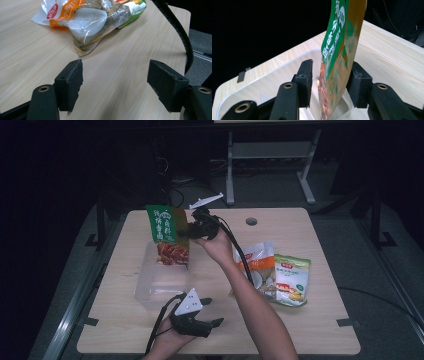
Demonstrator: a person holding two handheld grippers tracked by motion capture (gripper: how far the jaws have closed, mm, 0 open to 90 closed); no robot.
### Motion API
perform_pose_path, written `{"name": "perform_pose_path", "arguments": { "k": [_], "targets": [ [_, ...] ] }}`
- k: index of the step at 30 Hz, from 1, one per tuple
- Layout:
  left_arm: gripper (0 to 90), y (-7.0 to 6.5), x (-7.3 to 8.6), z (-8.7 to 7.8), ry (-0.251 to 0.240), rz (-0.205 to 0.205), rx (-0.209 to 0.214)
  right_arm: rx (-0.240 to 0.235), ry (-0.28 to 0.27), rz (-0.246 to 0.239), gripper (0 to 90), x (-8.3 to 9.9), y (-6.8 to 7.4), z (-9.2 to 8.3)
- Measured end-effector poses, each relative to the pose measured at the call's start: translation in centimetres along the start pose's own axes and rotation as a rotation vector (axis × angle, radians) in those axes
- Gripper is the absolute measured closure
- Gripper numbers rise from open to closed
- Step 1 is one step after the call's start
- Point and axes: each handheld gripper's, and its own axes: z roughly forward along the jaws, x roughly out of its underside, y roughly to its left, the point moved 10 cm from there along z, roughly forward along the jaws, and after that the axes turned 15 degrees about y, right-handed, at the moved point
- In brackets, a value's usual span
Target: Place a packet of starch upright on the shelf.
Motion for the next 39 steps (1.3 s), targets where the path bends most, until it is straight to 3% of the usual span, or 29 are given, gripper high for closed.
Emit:
{"name": "perform_pose_path", "arguments": {
  "k": [17, 30, 39],
  "targets": [
    [28.1, 0.0, 0.1, 0.3, 0.010, 0.010, -0.002, 0.024, 0.014, -0.004, 52.8, 1.8, -0.9, -3.8],
    [28.0, 0.1, 0.2, 0.4, 0.021, 0.020, -0.005, 0.041, 0.053, 0.033, 46.8, 5.4, -2.3, -6.9],
    [27.6, 0.0, 0.2, 0.4, 0.017, 0.024, -0.007, 0.051, 0.076, 0.063, 44.9, 7.6, -3.3, -7.8]
  ]
}}
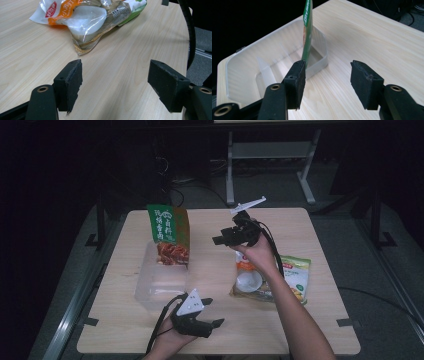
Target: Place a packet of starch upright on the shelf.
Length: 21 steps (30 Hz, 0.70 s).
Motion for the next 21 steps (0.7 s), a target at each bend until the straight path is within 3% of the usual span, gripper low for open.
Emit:
{"name": "perform_pose_path", "arguments": {
  "k": [11, 21],
  "targets": [
    [27.5, 0.0, 0.0, 0.0, -0.003, -0.001, -0.002, 0.021, 0.025, 0.035, 42.3, 2.1, -1.2, -1.5],
    [27.5, 0.1, -0.1, -0.2, -0.006, 0.000, -0.007, 0.044, 0.051, 0.094, 40.0, 5.3, -2.7, -2.9]
  ]
}}
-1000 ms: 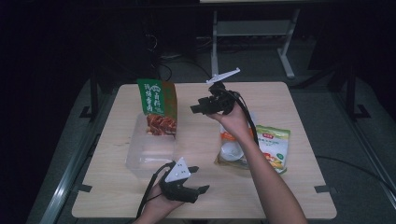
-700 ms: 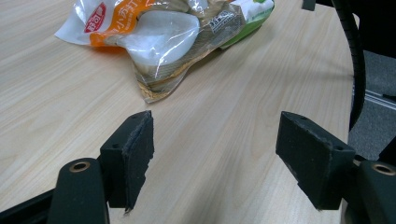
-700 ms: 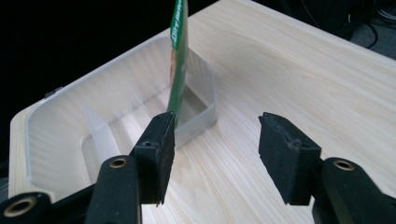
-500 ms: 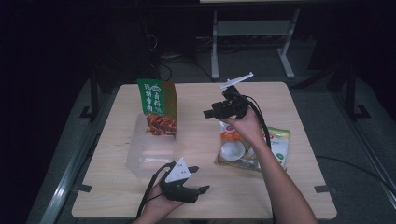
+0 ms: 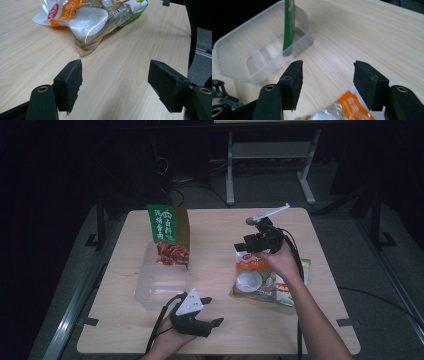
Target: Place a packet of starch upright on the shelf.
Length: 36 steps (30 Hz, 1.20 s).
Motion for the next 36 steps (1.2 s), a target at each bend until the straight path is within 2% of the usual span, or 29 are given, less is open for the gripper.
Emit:
{"name": "perform_pose_path", "arguments": {
  "k": [7, 12, 19, 23, 31, 32, 36],
  "targets": [
    [27.5, -0.2, 0.1, 0.3, 0.010, 0.009, 0.000, 0.018, 0.007, 0.045, 39.0, 2.2, -1.4, -0.8],
    [27.5, -0.2, 0.1, 0.3, 0.009, 0.001, 0.004, 0.027, 0.015, 0.064, 37.8, 3.4, -2.1, -1.0],
    [27.5, -0.2, 0.2, 0.3, 0.014, 0.002, 0.004, 0.066, 0.041, 0.102, 35.4, 5.9, -3.8, -1.5],
    [27.5, -0.1, 0.1, 0.3, 0.015, 0.002, 0.004, 0.070, 0.035, 0.108, 35.4, 6.3, -4.1, -1.7],
    [27.5, -0.2, 0.1, 0.3, 0.009, -0.002, 0.005, 0.086, 0.057, 0.135, 34.2, 7.9, -5.2, -1.9],
    [27.5, -0.2, 0.1, 0.3, 0.010, -0.002, 0.006, 0.086, 0.068, 0.153, 33.5, 8.3, -5.5, -1.9],
    [27.5, -0.2, 0.1, 0.3, 0.011, -0.003, 0.006, 0.090, 0.070, 0.158, 33.5, 8.8, -5.9, -1.9]
  ]
}}
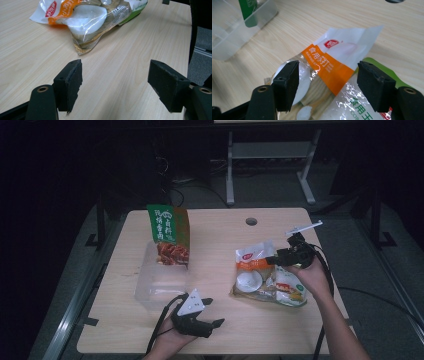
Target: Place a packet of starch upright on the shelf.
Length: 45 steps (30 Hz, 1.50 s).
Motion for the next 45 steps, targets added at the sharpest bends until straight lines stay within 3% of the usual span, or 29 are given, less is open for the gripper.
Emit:
{"name": "perform_pose_path", "arguments": {
  "k": [10, 23, 32, 38, 39, 45],
  "targets": [
    [27.5, 0.0, 0.0, 0.1, 0.000, -0.003, 0.004, -0.002, 0.037, 0.032, 32.6, 1.1, -1.1, 1.3],
    [27.5, 0.1, 0.0, 0.0, -0.001, -0.005, 0.003, -0.025, 0.062, 0.057, 37.8, 0.5, -1.5, 3.4],
    [27.5, 0.0, 0.0, 0.1, 0.004, -0.002, 0.004, -0.046, 0.076, 0.051, 54.5, 0.1, -1.5, 4.8],
    [27.5, -0.1, 0.0, 0.2, 0.007, 0.001, 0.009, -0.097, 0.094, 0.050, 70.0, 0.2, -1.0, 5.6],
    [27.5, 0.0, 0.0, 0.2, 0.006, -0.003, 0.010, -0.110, 0.088, 0.038, 77.4, 0.1, -0.7, 5.8],
    [27.5, 0.1, -0.1, 0.2, 0.005, -0.004, 0.010, -0.116, 0.087, 0.000, 88.2, 0.0, 0.0, 5.7]
  ]
}}
